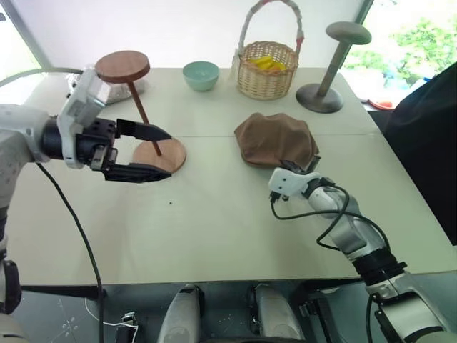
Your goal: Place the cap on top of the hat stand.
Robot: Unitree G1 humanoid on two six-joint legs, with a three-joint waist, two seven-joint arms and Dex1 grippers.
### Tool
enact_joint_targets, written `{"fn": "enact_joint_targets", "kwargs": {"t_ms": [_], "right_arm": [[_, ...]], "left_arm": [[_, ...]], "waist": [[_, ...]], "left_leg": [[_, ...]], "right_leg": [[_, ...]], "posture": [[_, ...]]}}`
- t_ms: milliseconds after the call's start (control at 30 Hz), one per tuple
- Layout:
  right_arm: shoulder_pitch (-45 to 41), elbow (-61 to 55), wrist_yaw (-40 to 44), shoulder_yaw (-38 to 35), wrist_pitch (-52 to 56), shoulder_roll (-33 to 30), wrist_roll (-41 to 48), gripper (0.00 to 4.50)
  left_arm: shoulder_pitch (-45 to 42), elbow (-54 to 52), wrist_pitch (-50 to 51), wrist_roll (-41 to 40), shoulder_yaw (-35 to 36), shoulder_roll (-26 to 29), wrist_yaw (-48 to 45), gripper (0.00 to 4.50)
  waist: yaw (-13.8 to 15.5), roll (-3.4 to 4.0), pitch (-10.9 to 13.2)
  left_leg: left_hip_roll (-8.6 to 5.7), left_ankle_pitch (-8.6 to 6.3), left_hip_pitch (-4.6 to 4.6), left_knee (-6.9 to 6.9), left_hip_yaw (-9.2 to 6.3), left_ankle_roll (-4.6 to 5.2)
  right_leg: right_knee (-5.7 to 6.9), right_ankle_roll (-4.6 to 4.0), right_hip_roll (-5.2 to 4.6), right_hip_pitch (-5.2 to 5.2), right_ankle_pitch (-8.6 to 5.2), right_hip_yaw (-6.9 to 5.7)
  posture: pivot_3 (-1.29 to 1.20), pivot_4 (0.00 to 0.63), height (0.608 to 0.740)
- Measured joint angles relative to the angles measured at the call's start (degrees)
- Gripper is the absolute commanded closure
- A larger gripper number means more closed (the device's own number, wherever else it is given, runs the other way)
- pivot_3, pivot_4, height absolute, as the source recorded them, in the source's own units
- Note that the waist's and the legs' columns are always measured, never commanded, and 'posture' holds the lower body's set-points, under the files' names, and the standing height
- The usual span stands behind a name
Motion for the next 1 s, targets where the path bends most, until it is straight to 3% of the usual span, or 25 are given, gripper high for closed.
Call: {"fn": "enact_joint_targets", "kwargs": {"t_ms": [167, 400, 567, 767, 1000], "right_arm": [[-4.79, -2.67, 3.90, -2.58, -0.57, -4.29, 1.64, 4.46], [-33.92, 3.43, 6.33, -4.90, -8.93, -4.61, 6.03, 4.46], [-47.90, 17.24, 5.15, -3.40, -15.69, 4.62, 8.98, 4.46], [-60.26, 31.85, 4.54, -3.43, -21.49, 18.54, 15.43, 4.46], [-61.49, 33.40, 6.03, -3.02, -25.15, 24.46, 18.97, 4.46]], "left_arm": [[2.72, -2.30, 2.04, -2.50, 6.92, -1.39, 7.13, 0.00], [7.02, -7.35, 9.63, -12.08, 27.43, -3.48, 25.13, 0.00], [14.98, -8.16, 13.88, -15.06, 40.23, -2.25, 30.96, 0.00], [30.25, -6.61, 15.01, -10.74, 55.56, -0.46, 30.23, 0.00], [35.52, -5.58, 14.43, -8.45, 64.28, -0.38, 30.33, 0.00]], "waist": [[-0.08, 0.42, 0.45], [-1.95, 0.53, 0.76], [-2.77, 0.53, 0.76], [-3.28, 0.56, 0.78], [-2.49, 0.42, 0.70]], "left_leg": [[-0.01, 0.00, -0.07, 0.01, 0.02, 0.00], [0.02, 0.02, -0.10, -0.62, 0.02, 0.01], [0.13, 0.02, -0.10, -0.85, -0.03, 0.00], [0.44, 0.02, -0.14, -0.91, 0.11, -0.03], [0.52, 0.13, -0.16, -0.87, -0.01, -0.30]], "right_leg": [[0.00, 0.01, -0.01, -0.09, 0.01, 0.01], [0.08, 0.10, 0.09, -0.50, 0.08, 0.04], [0.17, 0.09, 0.25, -0.66, 0.08, 0.06], [0.18, -0.23, 0.49, -0.88, 0.02, 0.12], [0.12, -0.63, 0.52, -0.85, -0.01, 0.03]], "posture": [[0.00, 0.150, 0.740], [0.00, 0.150, 0.740], [0.00, 0.150, 0.740], [0.00, 0.150, 0.740], [0.00, 0.150, 0.740]]}}
